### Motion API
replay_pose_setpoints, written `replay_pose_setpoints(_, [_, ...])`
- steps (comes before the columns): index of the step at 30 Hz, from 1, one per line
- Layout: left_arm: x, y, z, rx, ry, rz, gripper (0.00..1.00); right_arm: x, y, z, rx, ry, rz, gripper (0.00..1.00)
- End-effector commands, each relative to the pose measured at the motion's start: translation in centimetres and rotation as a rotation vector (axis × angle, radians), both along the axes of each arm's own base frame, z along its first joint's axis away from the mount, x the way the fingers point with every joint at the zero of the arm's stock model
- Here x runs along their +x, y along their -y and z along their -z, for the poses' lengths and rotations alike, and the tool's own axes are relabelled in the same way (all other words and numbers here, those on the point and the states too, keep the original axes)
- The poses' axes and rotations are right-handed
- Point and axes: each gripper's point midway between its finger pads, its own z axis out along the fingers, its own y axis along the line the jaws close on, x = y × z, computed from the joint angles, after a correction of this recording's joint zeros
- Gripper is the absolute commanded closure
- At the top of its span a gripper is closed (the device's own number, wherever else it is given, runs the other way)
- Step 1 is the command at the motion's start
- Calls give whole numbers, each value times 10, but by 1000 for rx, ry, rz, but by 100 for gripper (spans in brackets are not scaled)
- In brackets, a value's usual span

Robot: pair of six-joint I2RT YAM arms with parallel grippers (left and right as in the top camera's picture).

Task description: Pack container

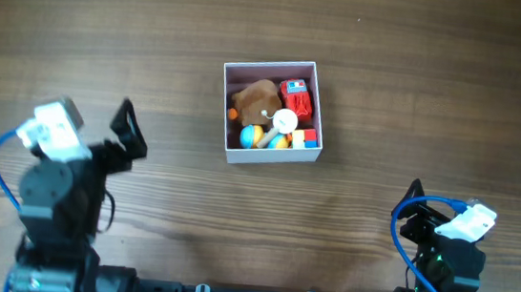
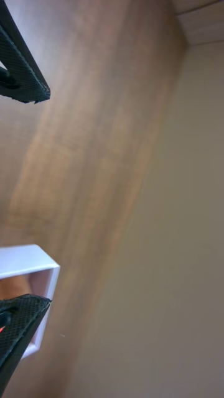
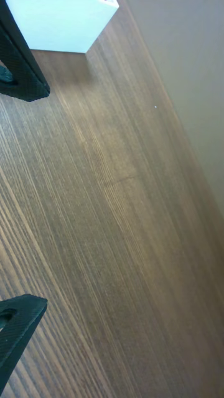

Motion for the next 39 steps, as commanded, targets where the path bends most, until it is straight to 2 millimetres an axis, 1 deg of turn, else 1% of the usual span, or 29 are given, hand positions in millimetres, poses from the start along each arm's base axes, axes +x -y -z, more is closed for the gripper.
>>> replay_pose_setpoints(1, [-17,-1,32,11,7,-3,0,0,0,0,-12,5,-6,0])
replay_pose_setpoints(7, [-32,1,62,-5,50,7,0,0,0,0,-12,5,-7,0])
replay_pose_setpoints(15, [-34,12,98,-19,44,68,0,0,0,0,-12,5,-7,0])
replay_pose_setpoints(25, [-29,23,120,-20,54,116,0,0,0,0,-12,5,-6,0])
replay_pose_setpoints(31, [-28,24,135,-20,25,116,0,0,0,0,-12,5,-6,0])
replay_pose_setpoints(39, [-28,24,134,-19,28,116,0,0,0,0,-12,5,-7,0])
